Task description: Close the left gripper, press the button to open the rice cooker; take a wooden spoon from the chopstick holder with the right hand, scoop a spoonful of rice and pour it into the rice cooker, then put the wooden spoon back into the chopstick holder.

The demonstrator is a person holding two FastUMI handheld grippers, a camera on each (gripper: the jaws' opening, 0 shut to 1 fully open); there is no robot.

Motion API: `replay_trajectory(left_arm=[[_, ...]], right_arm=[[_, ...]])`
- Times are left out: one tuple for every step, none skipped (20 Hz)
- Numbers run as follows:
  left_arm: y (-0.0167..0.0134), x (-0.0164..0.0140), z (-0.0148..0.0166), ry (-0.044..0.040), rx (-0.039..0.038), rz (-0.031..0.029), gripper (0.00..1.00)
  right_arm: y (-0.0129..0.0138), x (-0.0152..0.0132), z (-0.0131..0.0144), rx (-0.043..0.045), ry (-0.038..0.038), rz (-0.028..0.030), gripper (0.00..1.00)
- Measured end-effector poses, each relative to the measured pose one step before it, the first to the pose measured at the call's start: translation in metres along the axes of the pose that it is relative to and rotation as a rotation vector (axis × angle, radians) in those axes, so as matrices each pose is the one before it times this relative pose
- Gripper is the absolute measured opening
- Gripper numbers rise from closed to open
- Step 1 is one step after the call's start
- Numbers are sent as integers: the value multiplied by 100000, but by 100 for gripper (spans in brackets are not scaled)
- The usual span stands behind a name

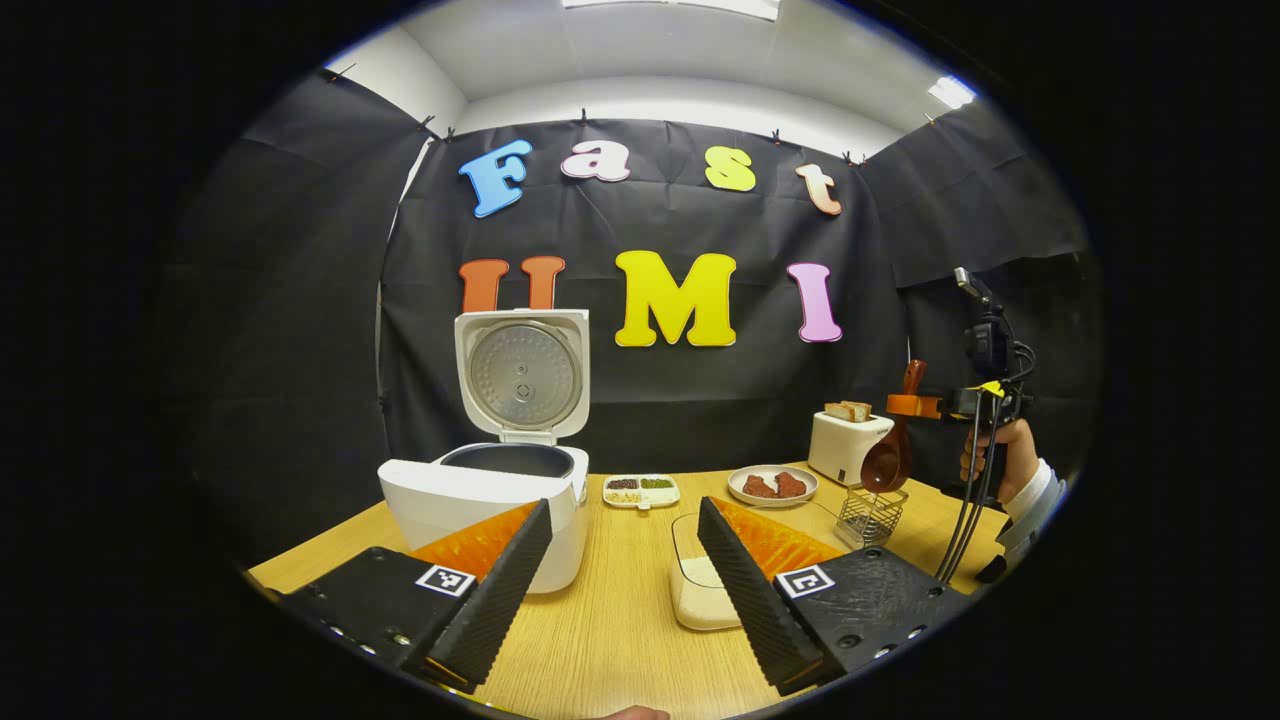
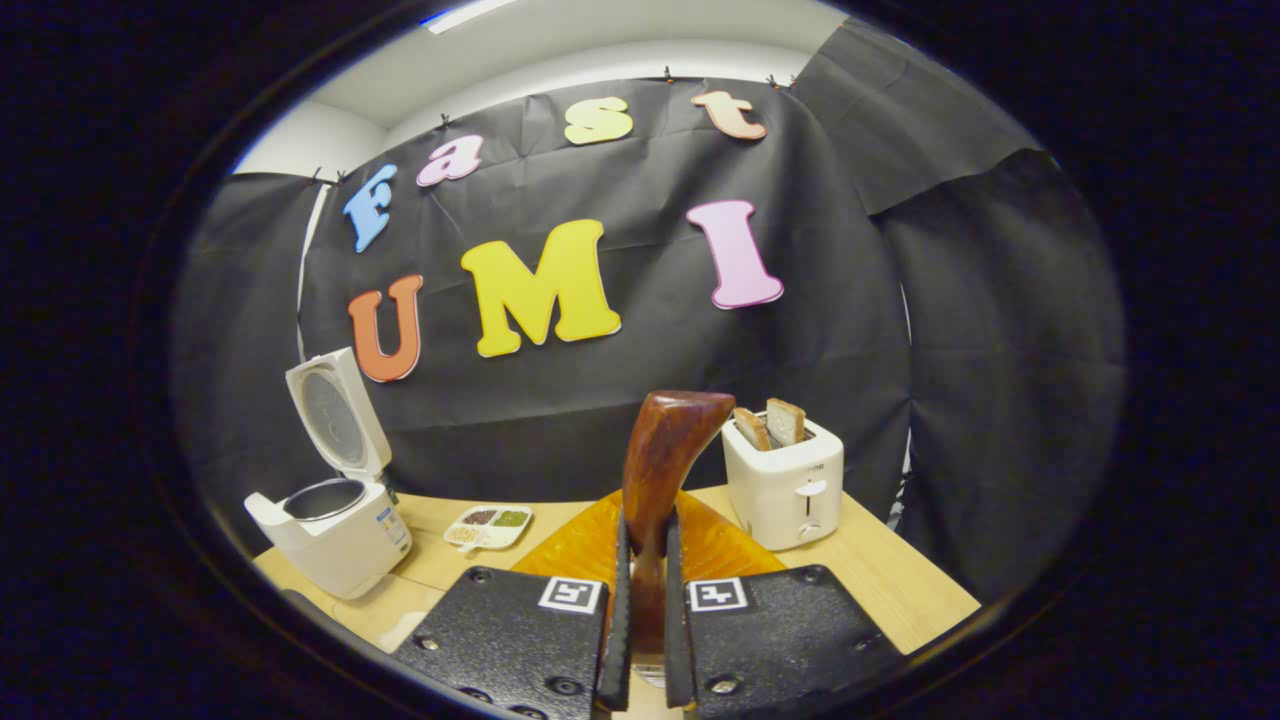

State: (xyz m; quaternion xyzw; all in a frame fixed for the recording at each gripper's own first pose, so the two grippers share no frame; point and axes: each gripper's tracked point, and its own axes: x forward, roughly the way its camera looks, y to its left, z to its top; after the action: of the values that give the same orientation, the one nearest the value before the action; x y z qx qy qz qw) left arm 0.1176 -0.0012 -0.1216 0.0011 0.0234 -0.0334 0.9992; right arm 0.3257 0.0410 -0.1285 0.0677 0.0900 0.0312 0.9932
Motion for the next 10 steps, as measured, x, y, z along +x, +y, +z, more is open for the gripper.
replay_trajectory(left_arm=[[-115,68,-126,416,-358,-457,94],[-13,137,-38,448,-202,-146,94],[67,66,-149,236,60,124,94],[165,35,-63,118,149,390,94],[194,126,-103,372,28,515,94],[242,67,-229,642,-345,552,94],[207,102,-95,357,-641,276,94],[119,-33,-25,315,-1419,-461,94],[39,104,-92,261,-1659,-445,94],[321,136,163,-275,-1250,129,94]], right_arm=[[-213,248,-321,753,311,-21,19],[-57,206,-689,745,1489,564,19],[-42,186,-630,1460,1827,885,20],[-177,171,-473,2129,1469,542,22],[-104,130,-237,2390,945,891,23],[54,-160,-173,1197,331,590,25],[-397,112,-160,202,598,-740,23],[-836,-180,417,246,-1864,-2142,29],[-597,-109,422,-147,-2971,-2104,43],[-399,-394,938,-12,-2444,-2136,48]])
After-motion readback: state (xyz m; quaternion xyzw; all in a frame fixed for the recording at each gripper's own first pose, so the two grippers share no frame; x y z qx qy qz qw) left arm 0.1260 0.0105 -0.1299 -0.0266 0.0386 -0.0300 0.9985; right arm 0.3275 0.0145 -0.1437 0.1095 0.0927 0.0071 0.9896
